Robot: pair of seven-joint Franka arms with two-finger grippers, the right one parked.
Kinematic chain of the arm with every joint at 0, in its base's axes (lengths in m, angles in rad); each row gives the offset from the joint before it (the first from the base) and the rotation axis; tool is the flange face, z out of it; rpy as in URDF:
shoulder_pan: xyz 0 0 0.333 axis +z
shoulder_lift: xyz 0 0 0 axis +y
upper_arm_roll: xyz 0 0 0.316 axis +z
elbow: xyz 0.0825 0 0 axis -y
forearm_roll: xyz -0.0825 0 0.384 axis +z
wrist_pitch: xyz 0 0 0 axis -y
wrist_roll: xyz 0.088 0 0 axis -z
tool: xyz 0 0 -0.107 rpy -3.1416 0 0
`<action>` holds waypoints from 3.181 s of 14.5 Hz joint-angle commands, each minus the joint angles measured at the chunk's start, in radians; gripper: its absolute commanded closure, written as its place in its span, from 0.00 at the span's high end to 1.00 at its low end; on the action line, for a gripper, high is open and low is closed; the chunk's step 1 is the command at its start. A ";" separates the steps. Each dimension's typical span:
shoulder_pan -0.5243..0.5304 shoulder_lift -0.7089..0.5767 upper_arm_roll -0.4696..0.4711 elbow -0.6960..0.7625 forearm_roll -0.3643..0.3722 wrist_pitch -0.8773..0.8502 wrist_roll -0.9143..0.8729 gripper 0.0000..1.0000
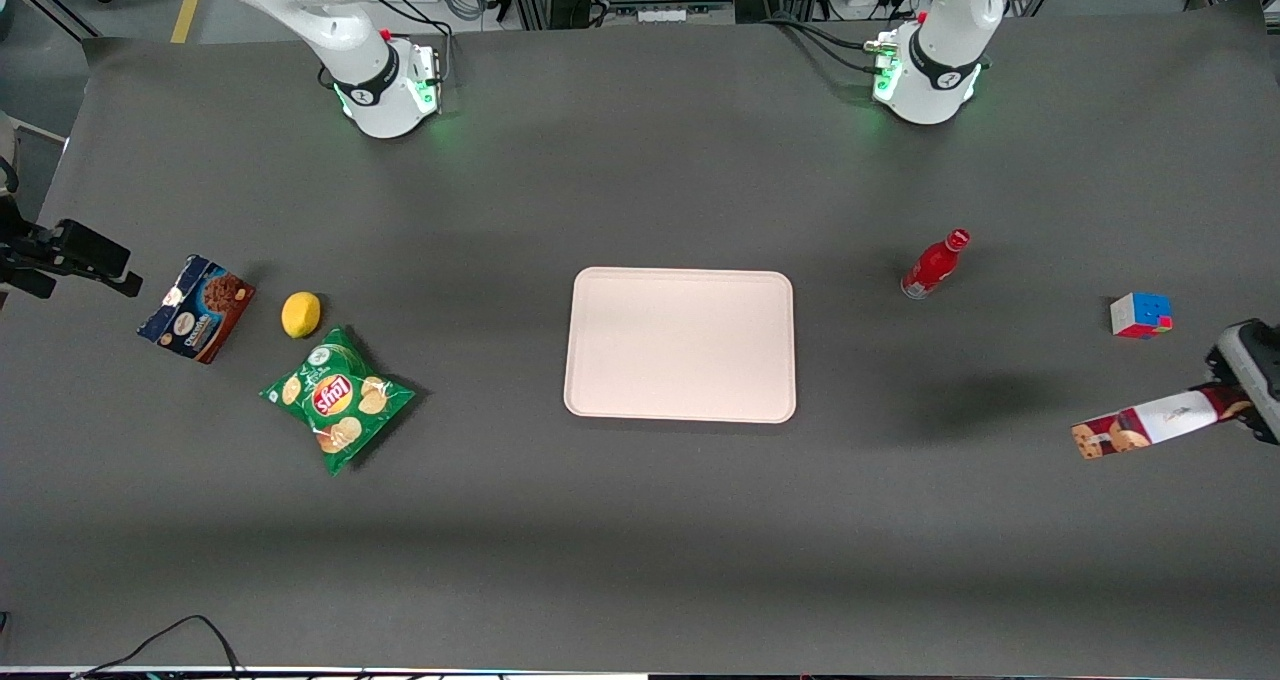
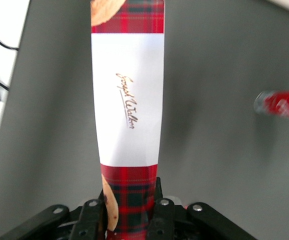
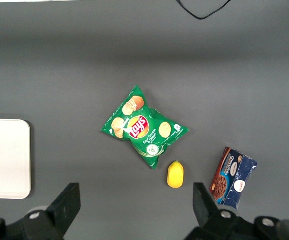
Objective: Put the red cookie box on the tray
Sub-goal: 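Lift the cookie box and carry it toward the white tray, then lower the cookie box onto the tray's edge and open the gripper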
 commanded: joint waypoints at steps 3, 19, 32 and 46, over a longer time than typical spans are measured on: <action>-0.041 -0.033 -0.162 0.017 0.014 -0.143 -0.633 0.00; -0.179 -0.036 -0.558 -0.221 0.092 0.125 -2.032 0.00; -0.191 0.000 -0.598 -0.604 0.284 0.578 -2.063 0.00; -0.186 0.083 -0.572 -0.630 0.316 0.633 -2.176 0.00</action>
